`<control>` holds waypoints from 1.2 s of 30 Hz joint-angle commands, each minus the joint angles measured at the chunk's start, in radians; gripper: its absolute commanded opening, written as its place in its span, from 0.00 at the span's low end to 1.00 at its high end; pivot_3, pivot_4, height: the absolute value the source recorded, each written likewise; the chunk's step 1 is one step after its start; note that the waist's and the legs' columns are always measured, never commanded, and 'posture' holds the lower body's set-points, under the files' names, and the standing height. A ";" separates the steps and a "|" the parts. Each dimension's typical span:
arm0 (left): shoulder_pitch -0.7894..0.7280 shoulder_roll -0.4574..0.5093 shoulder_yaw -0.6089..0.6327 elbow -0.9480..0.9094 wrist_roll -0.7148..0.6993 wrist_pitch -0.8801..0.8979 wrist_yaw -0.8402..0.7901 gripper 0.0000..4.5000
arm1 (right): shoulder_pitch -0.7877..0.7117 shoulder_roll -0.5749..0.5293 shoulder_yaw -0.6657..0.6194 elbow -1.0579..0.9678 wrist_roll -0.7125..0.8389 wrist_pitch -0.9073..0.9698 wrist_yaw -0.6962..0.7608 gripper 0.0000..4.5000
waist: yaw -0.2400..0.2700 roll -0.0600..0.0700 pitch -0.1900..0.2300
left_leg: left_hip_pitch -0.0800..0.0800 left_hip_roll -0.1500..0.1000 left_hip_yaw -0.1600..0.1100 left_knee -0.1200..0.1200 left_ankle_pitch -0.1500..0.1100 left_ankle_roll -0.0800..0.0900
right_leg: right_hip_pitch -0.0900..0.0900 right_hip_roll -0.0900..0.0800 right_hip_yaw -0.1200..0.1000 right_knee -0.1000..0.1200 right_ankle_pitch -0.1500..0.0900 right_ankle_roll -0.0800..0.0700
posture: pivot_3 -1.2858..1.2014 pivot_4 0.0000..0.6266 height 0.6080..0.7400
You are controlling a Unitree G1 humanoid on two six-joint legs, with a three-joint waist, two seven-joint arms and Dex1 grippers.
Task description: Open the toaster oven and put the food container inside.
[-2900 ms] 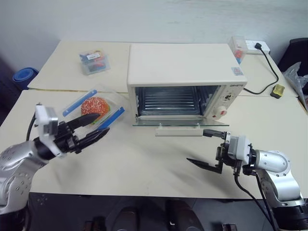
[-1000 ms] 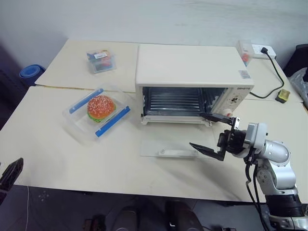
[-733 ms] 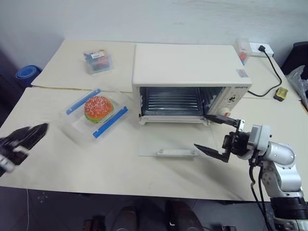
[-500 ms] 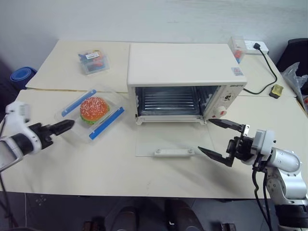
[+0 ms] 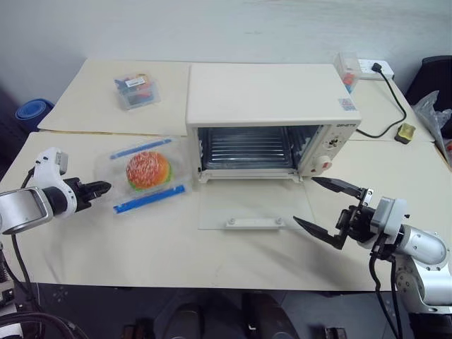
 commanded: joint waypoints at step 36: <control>-0.347 -0.467 -0.218 -0.361 0.156 0.252 0.010 0.04 | 0.314 -0.002 -0.164 -0.239 -0.055 0.021 -0.201 1.00 | 0.006 -0.001 0.001 | 0.000 -0.002 0.002 0.004 0.002 -0.002 | 0.000 0.001 0.003 0.005 0.000 0.002 | 0.52 0.24 1.00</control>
